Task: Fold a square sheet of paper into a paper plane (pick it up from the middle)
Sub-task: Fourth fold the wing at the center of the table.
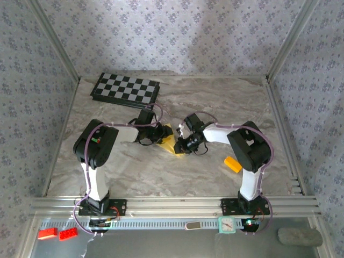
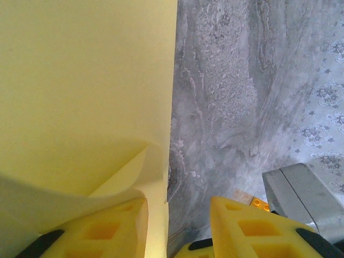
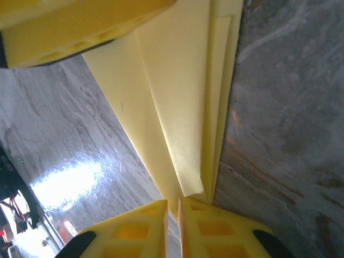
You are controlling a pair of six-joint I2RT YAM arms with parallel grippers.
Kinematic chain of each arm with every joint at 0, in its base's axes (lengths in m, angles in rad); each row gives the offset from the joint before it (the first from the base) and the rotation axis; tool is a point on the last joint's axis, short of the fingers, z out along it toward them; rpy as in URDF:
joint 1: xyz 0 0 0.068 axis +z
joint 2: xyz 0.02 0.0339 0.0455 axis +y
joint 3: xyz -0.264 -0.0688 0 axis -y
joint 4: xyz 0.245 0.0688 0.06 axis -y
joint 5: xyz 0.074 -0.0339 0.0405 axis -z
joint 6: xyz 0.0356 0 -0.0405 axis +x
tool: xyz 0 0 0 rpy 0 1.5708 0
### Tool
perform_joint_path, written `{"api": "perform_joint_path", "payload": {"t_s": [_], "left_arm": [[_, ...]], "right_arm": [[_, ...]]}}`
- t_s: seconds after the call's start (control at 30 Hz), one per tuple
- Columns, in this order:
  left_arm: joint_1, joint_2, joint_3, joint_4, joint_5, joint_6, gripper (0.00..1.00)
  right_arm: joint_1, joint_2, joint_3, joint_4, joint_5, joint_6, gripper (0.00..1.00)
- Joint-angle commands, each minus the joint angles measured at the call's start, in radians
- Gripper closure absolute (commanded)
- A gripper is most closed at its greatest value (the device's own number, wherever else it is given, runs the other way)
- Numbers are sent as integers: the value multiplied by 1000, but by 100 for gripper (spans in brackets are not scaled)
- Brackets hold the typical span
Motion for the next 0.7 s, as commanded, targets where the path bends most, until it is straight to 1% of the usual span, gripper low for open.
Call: {"api": "perform_joint_path", "payload": {"t_s": [0.0,0.17,0.37,0.5,0.67], "left_arm": [[10,39,8,-65,-45,20,64],[11,39,12,-60,-35,19,64],[10,32,8,-49,-23,13,64],[9,26,10,-49,-23,12,64],[9,24,13,-49,-17,10,63]], "right_arm": [[-2,-46,-72,-93,39,8,84],[-8,-126,-130,-73,54,27,84],[-15,-196,-125,20,73,71,82],[-12,-178,-94,83,70,105,82],[16,-106,-6,82,72,115,82]]}}
